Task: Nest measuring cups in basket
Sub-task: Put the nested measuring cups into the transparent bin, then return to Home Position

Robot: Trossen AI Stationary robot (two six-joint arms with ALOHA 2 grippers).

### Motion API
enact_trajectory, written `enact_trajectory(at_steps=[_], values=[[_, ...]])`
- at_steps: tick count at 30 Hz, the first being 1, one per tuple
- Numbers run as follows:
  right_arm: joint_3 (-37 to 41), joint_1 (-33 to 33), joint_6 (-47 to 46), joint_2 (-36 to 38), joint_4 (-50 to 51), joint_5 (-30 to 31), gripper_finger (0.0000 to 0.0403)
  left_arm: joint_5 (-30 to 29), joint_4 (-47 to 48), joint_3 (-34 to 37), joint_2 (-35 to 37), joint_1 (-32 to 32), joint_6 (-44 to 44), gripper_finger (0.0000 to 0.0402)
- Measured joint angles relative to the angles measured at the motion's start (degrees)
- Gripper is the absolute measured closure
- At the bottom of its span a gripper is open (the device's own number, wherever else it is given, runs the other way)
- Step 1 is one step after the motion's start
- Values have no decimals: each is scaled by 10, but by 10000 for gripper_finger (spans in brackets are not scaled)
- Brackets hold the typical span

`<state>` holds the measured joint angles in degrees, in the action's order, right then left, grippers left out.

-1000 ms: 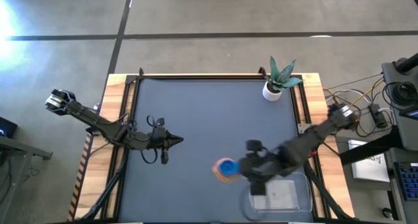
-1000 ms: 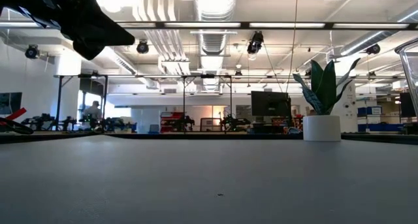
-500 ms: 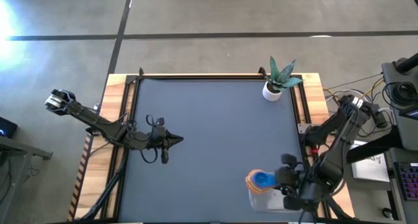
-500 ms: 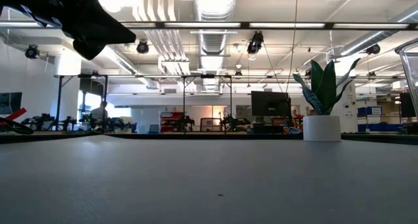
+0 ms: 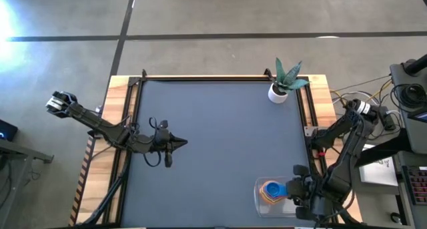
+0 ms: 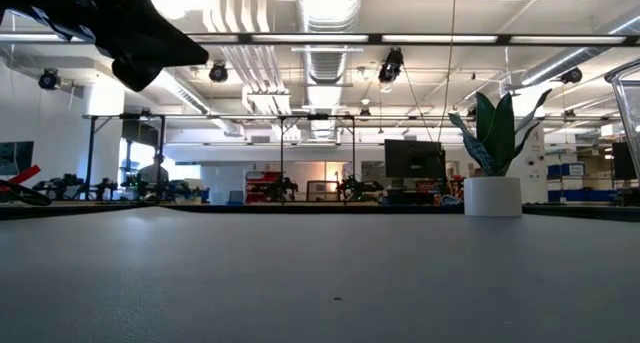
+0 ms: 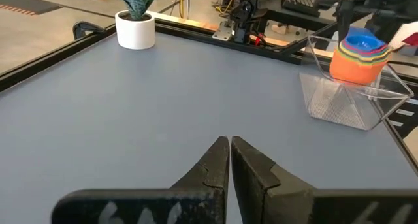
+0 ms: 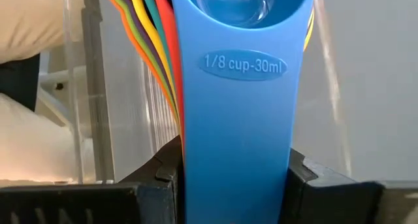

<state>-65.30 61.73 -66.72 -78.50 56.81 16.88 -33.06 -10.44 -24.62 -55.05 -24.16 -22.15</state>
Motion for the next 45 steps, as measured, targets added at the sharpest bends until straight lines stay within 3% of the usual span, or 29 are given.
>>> enact_trajectory(at_steps=[17,31,38,41,45], values=[[124,-1,-23,-27,-143,-53,263,0,-6,0,-23,0,-22,402],[55,-1,-68,-33,-129,-79,207,10,-32,0,-51,0,-41,402],[19,-1,-68,-33,-61,-80,192,11,-37,0,-51,0,-43,402],[-9,-1,-35,-33,-51,-29,201,12,-47,0,-51,0,-43,402],[-62,-1,102,-29,-77,120,223,35,-74,0,-46,0,-28,402]])
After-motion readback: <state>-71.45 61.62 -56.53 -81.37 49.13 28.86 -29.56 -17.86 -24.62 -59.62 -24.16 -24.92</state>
